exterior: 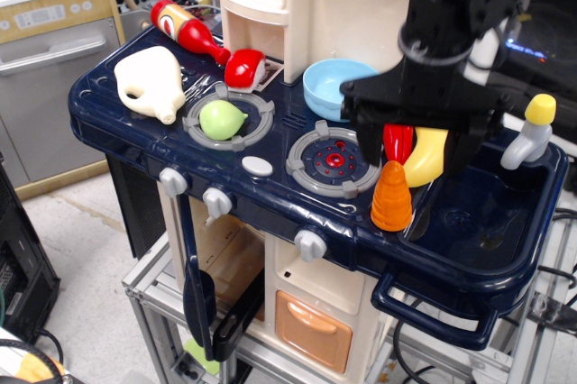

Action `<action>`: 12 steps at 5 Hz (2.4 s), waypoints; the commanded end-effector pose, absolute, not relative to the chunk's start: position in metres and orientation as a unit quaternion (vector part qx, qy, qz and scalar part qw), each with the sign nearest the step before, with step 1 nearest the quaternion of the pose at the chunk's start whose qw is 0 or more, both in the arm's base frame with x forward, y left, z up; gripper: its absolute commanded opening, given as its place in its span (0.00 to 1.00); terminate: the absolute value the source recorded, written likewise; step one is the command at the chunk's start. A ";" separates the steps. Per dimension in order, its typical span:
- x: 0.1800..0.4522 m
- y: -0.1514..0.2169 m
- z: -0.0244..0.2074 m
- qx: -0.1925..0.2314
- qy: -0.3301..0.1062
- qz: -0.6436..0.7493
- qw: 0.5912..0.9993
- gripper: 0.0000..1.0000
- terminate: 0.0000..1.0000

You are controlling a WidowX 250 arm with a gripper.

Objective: Put carrot in bowl

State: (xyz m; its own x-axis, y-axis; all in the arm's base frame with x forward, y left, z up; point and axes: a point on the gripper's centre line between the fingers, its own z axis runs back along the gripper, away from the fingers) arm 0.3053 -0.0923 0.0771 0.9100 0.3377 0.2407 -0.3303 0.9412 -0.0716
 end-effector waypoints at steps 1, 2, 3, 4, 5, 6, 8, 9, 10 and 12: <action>0.311 -0.091 0.069 -0.029 -0.154 0.189 0.969 1.00 0.00; 0.313 -0.088 0.056 -0.035 -0.163 0.187 0.968 1.00 0.00; 0.316 -0.086 0.041 -0.041 -0.174 0.194 0.965 1.00 0.00; 0.317 -0.093 0.039 -0.046 -0.175 0.202 0.963 0.00 0.00; 0.317 -0.095 0.042 -0.042 -0.176 0.203 0.962 0.00 0.00; 0.320 -0.088 0.056 -0.030 -0.177 0.207 0.962 0.00 0.00; 0.349 -0.053 0.111 0.051 -0.217 0.173 0.959 0.00 0.00; 0.372 -0.025 0.112 0.071 -0.258 0.131 0.955 0.00 0.00; 0.394 -0.005 0.102 0.078 -0.309 0.111 0.941 0.00 0.00; 0.405 0.004 0.100 0.076 -0.346 0.098 0.930 1.00 0.00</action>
